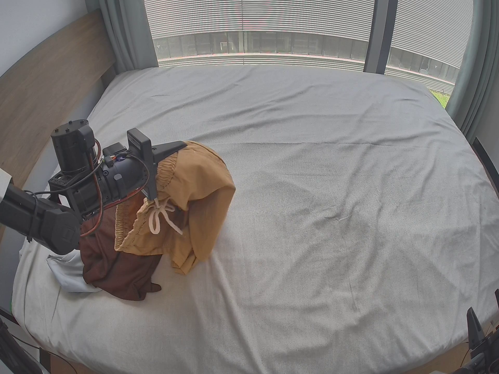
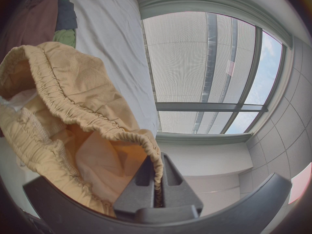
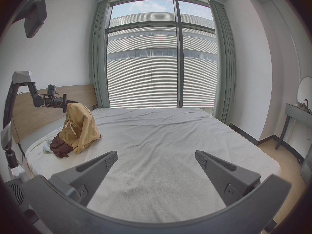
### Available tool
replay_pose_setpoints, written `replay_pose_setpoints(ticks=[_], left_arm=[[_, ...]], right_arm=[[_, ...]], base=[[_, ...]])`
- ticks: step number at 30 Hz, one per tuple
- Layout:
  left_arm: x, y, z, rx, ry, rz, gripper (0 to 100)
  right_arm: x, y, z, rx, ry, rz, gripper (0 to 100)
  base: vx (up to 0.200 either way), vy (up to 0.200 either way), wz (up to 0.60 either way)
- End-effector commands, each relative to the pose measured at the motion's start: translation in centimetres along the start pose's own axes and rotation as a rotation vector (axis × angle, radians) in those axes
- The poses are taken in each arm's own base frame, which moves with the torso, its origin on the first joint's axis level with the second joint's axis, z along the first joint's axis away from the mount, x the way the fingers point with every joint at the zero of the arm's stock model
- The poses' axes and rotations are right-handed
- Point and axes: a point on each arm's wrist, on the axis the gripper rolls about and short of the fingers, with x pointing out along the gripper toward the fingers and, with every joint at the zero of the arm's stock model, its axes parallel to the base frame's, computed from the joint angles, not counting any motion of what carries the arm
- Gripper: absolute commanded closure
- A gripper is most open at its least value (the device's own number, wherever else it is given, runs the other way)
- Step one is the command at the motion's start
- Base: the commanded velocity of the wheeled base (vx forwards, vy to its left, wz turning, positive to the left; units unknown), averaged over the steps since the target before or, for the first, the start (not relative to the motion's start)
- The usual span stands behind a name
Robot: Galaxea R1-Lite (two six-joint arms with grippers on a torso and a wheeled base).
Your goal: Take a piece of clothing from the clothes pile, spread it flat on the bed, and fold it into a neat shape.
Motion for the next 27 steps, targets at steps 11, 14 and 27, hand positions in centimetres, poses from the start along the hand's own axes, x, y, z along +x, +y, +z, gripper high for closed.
replay_pose_setpoints(ticks=[11, 14, 27], left_arm=[[0.0, -4.0, -4.5, -0.012, 0.118, -0.107, 100], [0.2, -4.1, -4.8, -0.012, 0.121, -0.109, 100], [1.3, -6.4, -7.5, -0.088, 0.213, -0.201, 100]], right_arm=[[0.0, 0.0, -0.5, 0.000, 0.001, 0.000, 0], [0.0, 0.0, -0.5, 0.000, 0.001, 0.000, 0], [0.0, 0.0, -0.5, 0.000, 0.001, 0.000, 0]], base=[[0.000, 0.000, 0.00], [0.000, 0.000, 0.00], [0.000, 0.000, 0.00]])
